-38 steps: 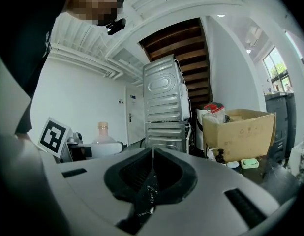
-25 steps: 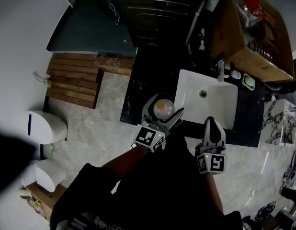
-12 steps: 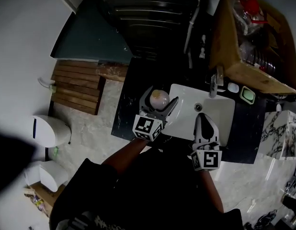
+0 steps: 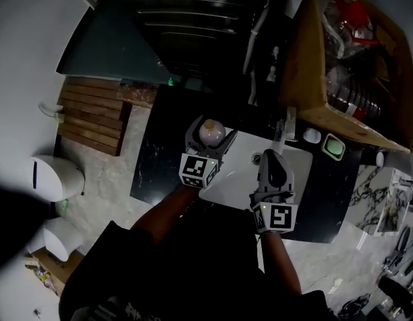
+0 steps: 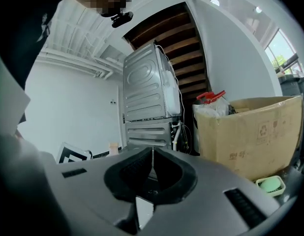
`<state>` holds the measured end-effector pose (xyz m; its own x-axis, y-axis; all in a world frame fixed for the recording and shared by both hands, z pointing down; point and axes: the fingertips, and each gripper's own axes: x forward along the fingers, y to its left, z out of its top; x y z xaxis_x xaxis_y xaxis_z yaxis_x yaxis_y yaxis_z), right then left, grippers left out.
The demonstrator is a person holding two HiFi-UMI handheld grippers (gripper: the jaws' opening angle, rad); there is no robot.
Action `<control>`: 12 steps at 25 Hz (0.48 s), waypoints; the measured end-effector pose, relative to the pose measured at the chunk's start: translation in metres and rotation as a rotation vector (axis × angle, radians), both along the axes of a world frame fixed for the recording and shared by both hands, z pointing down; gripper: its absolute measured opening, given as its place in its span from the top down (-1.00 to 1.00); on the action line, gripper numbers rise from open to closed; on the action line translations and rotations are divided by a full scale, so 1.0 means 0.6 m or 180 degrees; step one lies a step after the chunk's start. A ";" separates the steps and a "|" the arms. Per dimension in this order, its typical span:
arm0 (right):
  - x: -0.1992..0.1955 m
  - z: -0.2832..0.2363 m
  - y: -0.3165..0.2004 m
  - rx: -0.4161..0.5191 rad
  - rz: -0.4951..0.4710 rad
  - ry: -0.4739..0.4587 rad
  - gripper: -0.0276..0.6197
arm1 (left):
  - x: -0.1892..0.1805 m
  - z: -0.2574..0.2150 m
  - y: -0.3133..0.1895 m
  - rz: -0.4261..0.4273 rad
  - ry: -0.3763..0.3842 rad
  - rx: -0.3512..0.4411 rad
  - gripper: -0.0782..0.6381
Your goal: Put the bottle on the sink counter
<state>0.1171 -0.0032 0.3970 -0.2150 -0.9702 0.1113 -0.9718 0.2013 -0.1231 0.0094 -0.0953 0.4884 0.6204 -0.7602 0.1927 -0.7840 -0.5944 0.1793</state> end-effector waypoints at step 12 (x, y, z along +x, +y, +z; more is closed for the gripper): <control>0.055 0.050 -0.040 -0.0192 0.0015 0.0019 0.79 | 0.070 0.108 -0.071 -0.0145 -0.0455 0.0036 -0.35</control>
<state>0.1502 -0.0275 0.4268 -0.2098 -0.9627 0.1709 -0.9734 0.1892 -0.1292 0.0515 -0.1378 0.5533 0.5522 -0.7895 0.2677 -0.8271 -0.5591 0.0574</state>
